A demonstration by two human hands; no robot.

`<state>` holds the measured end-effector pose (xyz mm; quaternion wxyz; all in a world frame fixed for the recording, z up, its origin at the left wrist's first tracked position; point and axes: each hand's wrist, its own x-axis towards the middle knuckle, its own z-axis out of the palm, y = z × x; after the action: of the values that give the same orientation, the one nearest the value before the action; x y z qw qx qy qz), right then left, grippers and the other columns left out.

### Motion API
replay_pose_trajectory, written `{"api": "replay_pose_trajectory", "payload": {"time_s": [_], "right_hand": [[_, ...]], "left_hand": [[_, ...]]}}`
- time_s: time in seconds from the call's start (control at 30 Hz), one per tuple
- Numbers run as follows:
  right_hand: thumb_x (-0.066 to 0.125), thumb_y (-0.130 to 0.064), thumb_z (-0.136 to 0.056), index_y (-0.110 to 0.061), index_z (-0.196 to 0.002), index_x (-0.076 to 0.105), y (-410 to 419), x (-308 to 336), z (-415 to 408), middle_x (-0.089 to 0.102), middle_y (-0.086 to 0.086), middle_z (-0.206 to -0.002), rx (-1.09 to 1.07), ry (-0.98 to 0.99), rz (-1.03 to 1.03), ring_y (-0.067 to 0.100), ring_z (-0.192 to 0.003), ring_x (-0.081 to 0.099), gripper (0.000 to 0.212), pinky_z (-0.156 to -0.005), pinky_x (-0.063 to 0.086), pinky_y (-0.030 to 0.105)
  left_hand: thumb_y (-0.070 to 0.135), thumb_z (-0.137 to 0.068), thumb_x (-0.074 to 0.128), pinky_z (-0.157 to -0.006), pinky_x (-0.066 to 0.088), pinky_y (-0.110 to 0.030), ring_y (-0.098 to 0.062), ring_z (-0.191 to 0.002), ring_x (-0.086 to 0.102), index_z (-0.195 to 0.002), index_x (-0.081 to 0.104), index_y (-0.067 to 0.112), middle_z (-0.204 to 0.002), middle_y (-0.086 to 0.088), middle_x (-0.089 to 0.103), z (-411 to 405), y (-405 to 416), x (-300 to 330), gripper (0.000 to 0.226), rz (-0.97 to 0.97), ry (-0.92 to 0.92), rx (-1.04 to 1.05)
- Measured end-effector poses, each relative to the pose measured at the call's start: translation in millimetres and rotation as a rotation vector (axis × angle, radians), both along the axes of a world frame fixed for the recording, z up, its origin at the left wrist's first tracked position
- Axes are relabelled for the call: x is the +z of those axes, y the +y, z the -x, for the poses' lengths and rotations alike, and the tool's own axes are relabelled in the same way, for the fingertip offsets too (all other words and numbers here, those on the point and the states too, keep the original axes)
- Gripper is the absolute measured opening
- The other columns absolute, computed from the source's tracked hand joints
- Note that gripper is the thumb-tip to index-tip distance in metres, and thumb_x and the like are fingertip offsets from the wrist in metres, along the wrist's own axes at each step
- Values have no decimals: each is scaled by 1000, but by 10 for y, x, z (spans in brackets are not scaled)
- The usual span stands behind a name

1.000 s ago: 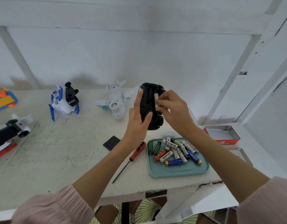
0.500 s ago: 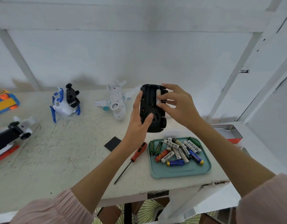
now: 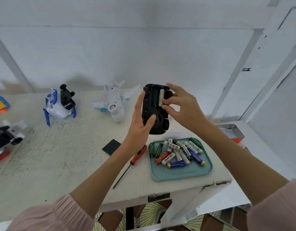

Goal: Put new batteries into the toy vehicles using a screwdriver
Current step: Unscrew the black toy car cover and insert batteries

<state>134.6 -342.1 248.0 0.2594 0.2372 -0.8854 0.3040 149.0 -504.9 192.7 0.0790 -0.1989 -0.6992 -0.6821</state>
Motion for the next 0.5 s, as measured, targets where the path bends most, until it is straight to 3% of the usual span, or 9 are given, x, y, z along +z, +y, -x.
{"api": "replay_pose_trajectory", "payload": {"time_s": [0.1, 0.2, 0.3, 0.4, 0.5], "right_hand": [[68, -7, -80, -5, -106, 67, 137, -42, -176, 58, 13, -123, -42, 30, -25, 14, -105, 56, 27, -92, 44, 22], [70, -7, -78, -8, -91, 68, 280, -115, -449, 62, 2, -91, -55, -19, -17, 13, -80, 55, 13, -69, 46, 17], [73, -9, -74, -15, -79, 70, 391, -323, -680, 59, -10, -73, 84, -280, -139, 3, -73, 48, 9, -67, 39, 13], [76, -16, -67, -19, -73, 70, 401, -569, -803, 64, -7, -69, 182, -377, -301, 9, -72, 46, 9, -64, 41, 27], [74, -18, -59, -18, -74, 66, 365, -675, -855, 62, -6, -74, 183, -329, -374, 4, -76, 34, 18, -64, 36, 29]], "left_hand": [[35, -90, 52, -106, 38, -56, -23, -135, 41, -138, 18, 61, -153, 0, 30, 2, 5, -50, 64, 17, -8, 7], [28, -93, 49, -110, 35, -52, -18, -136, 39, -139, 13, 57, -153, 6, 27, -10, 7, -93, 65, 40, -23, 20], [24, -93, 47, -112, 34, -49, -21, -137, 37, -138, 10, 56, -155, -1, 23, -29, 11, -105, 65, 39, -43, 22], [23, -93, 46, -112, 34, -46, -23, -138, 35, -137, 9, 56, -156, -4, 22, -38, 24, -96, 66, 38, -51, 14], [22, -94, 46, -113, 33, -46, -20, -140, 33, -138, 9, 52, -157, -2, 18, -43, 19, -110, 65, 26, -42, 13]]}}
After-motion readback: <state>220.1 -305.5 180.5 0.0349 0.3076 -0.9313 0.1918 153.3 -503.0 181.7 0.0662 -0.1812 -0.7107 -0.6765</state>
